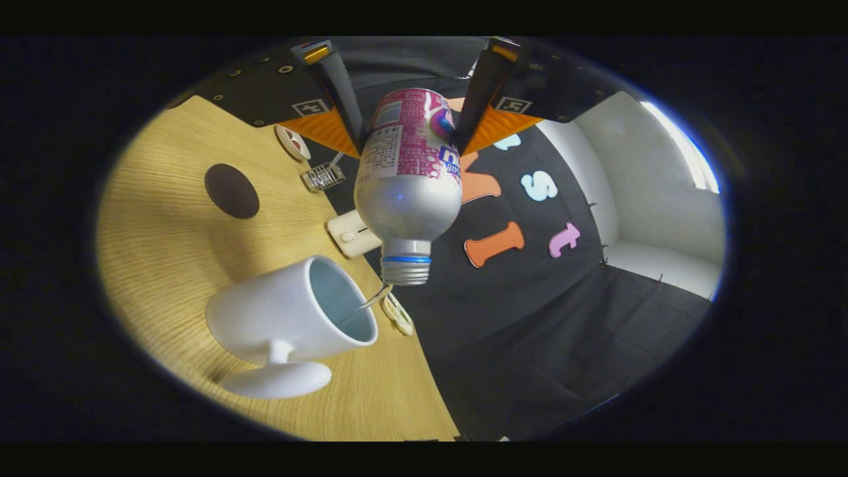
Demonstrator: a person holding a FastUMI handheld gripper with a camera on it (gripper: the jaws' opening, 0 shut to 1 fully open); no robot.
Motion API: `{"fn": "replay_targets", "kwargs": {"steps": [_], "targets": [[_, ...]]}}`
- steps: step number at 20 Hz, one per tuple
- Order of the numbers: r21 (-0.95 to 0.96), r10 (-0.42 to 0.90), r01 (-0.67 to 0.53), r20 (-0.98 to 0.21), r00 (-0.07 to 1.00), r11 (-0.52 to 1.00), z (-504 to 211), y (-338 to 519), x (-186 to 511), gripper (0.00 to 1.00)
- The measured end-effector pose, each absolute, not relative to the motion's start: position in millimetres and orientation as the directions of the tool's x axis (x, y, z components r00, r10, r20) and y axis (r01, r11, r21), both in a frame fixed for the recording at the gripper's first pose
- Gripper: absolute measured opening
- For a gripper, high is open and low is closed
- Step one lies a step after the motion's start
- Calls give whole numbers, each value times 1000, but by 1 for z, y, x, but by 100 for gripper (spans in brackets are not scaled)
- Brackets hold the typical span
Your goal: Take the bottle from table, then pour the juice into the cup, finally place the bottle on the coaster
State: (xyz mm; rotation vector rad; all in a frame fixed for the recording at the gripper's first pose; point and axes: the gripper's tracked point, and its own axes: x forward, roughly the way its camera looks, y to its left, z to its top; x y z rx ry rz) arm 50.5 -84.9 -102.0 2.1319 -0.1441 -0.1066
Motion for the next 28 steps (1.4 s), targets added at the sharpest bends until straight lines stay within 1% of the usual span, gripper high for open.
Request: {"fn": "replay_targets", "kwargs": {"steps": [12,24,28], "targets": [[797,-140,-103,24,990,-595,-79,-76,56,75],[740,-171,-177,84,982,-649,-53,-82,49,75],[726,-178,-186,88,980,-662,-49,-84,52,75]]}}
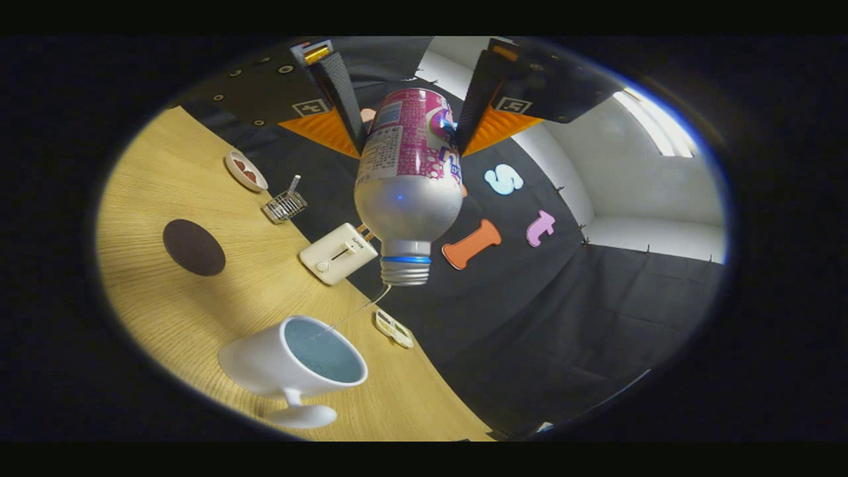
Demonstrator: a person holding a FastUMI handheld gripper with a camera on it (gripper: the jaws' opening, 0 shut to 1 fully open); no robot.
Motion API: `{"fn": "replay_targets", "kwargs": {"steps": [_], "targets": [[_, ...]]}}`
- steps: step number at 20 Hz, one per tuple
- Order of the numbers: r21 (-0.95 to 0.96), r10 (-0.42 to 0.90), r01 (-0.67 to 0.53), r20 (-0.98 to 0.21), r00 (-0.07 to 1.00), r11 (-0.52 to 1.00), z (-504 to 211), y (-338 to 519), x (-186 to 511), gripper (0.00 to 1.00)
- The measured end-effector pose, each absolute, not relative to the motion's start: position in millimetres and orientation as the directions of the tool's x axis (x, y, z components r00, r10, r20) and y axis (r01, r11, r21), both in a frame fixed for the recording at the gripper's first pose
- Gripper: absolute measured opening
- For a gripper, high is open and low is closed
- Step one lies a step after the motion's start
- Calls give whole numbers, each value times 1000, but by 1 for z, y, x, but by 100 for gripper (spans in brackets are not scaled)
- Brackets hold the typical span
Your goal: Take the bottle from table, then pour the juice into the cup, finally place the bottle on the coaster
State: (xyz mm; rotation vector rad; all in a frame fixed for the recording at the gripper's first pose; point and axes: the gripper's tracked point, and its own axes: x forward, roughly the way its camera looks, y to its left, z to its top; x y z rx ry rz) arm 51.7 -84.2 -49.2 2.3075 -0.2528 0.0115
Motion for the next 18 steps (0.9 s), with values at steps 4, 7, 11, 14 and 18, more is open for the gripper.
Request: {"fn": "replay_targets", "kwargs": {"steps": [4,7,11,14,18], "targets": [[715,-193,-198,90,977,-671,-46,-90,51,75],[711,-205,-202,82,975,-674,-53,-95,51,75],[702,-211,-197,67,975,-685,-61,-97,50,75],[694,-217,-188,47,975,-695,-73,-99,50,75],[696,-224,-181,29,974,-695,-85,-101,49,75]]}}
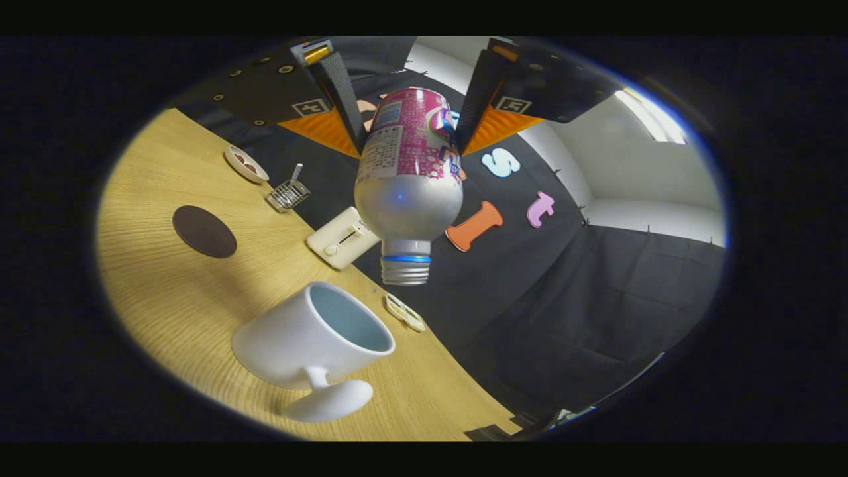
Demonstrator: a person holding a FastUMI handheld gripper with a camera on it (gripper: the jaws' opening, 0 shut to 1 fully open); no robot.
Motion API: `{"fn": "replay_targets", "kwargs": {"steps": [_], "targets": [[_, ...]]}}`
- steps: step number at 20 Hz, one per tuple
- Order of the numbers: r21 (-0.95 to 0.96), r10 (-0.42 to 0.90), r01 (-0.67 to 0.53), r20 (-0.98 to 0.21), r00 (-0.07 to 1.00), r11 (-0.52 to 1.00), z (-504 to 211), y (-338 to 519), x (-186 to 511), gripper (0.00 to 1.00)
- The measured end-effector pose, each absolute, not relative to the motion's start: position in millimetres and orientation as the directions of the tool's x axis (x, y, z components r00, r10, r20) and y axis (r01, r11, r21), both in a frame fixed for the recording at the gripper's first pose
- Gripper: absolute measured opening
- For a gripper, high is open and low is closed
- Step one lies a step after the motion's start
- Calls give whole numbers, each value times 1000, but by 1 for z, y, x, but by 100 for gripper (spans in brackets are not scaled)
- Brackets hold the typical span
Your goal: Take the bottle from table, then pour the juice into the cup, finally place the bottle on the coaster
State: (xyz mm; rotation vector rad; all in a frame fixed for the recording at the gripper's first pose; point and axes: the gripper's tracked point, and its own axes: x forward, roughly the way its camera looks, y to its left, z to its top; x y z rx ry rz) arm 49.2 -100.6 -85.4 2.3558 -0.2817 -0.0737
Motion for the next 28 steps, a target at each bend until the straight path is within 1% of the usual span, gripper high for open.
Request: {"fn": "replay_targets", "kwargs": {"steps": [3,6,8,11,13,16,20,23,25,28], "targets": [[710,-228,-176,23,973,-682,-89,-101,48,75],[768,-204,-136,7,979,-626,-93,-95,48,75],[837,-158,-70,-20,987,-543,-97,-85,50,75],[915,-114,-27,-20,993,-402,-85,-76,51,75],[958,-87,-24,-1,996,-286,-71,-68,52,75],[998,-40,-34,32,999,-54,-45,-54,56,75],[969,-44,-71,84,996,239,-18,-54,61,74],[869,-34,-58,86,996,491,-17,-48,65,75],[767,-51,-25,75,996,641,-21,-50,68,75],[587,-66,15,67,996,809,-32,-52,71,75]]}}
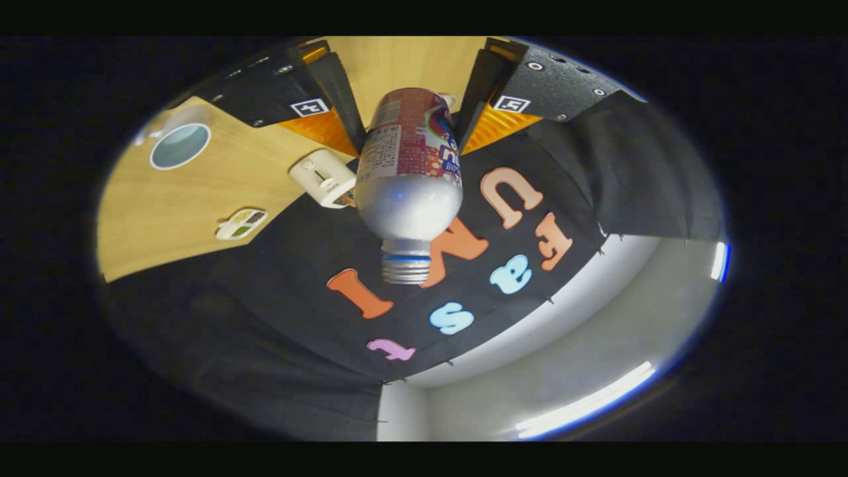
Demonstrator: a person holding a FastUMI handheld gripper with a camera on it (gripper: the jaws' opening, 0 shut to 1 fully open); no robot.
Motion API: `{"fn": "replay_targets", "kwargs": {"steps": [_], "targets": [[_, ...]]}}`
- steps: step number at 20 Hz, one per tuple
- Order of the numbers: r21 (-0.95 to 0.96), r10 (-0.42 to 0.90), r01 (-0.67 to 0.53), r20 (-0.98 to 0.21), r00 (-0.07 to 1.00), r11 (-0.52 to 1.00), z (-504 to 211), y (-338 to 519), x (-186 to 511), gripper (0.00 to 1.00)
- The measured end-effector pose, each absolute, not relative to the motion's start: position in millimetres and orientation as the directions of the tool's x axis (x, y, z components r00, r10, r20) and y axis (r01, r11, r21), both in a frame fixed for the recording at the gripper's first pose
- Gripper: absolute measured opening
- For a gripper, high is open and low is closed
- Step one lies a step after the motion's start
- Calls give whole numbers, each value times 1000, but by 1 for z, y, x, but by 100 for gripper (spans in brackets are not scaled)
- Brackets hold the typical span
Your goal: Take the bottle from table, then pour the juice into the cup, finally place the bottle on the coaster
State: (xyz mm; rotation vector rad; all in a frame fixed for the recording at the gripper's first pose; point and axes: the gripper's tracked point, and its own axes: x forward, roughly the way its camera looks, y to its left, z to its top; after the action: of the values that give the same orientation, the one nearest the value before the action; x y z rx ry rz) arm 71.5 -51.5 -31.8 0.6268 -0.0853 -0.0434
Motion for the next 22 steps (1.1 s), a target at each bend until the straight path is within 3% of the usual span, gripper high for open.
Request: {"fn": "replay_targets", "kwargs": {"steps": [5,10,22], "targets": [[319,-123,110,20,992,941,-71,-61,75,75],[54,-106,111,-82,991,992,-114,-46,89,75],[-103,-29,2,-261,965,995,-178,-16,111,76]]}}
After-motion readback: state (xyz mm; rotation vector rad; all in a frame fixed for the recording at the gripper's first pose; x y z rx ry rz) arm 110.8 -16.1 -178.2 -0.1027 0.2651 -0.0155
